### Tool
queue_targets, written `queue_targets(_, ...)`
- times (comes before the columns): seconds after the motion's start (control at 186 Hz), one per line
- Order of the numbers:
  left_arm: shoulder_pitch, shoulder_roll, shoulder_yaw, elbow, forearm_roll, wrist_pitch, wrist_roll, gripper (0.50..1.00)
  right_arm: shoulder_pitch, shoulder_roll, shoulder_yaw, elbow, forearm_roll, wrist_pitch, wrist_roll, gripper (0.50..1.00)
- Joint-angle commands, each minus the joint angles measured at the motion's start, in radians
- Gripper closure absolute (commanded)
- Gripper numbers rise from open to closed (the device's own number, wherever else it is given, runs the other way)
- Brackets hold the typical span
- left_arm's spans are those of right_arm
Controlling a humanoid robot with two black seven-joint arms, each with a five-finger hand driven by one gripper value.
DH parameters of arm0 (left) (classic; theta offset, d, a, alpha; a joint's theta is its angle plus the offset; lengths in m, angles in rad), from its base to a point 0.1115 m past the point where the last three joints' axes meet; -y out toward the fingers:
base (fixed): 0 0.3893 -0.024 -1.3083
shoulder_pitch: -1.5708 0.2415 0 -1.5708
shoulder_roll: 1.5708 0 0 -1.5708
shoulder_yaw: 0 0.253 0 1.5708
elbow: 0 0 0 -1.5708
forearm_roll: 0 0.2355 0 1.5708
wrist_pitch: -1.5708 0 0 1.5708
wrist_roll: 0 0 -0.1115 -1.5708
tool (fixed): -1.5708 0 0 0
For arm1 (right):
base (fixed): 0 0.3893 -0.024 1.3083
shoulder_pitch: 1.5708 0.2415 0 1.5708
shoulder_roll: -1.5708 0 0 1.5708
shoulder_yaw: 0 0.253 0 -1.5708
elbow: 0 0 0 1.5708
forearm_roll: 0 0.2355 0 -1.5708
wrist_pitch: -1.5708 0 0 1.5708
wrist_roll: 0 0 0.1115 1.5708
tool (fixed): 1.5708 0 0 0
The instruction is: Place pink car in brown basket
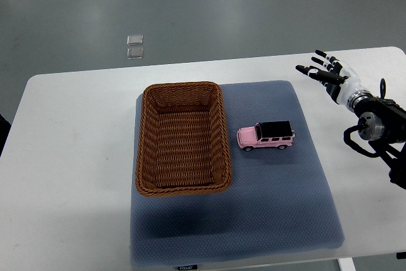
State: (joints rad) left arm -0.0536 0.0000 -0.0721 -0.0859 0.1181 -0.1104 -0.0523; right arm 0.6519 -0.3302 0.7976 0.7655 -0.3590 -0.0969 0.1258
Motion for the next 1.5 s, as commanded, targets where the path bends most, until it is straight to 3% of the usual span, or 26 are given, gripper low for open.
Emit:
queue_targets(0.0, 0.000, 0.000, 0.000, 0.000, 0.000, 0.000, -0.001, 0.500, 0.002, -0.001, 0.000, 0.000, 0.000, 0.000, 0.000, 0.583)
queue_targets(0.569, 0.000, 0.000, -0.002, 0.000, 0.000, 0.000, 0.000, 0.500, 0.005, -0.009, -0.003, 0.012, -0.005, 0.005, 0.000, 0.583)
queue_targets(0.892, 0.000, 0.000, -0.002, 0.003, -0.002, 0.000, 0.000, 0.500, 0.023, -0.023, -0.011, 0.023, -0.054, 0.059, 0.003, 0.583)
queue_targets(1.493, 0.000, 0.000, -0.002, 0.008, -0.002, 0.000, 0.000, 0.500, 0.087, -0.098, -0.020, 0.066, -0.313, 0.299, 0.026, 0.583)
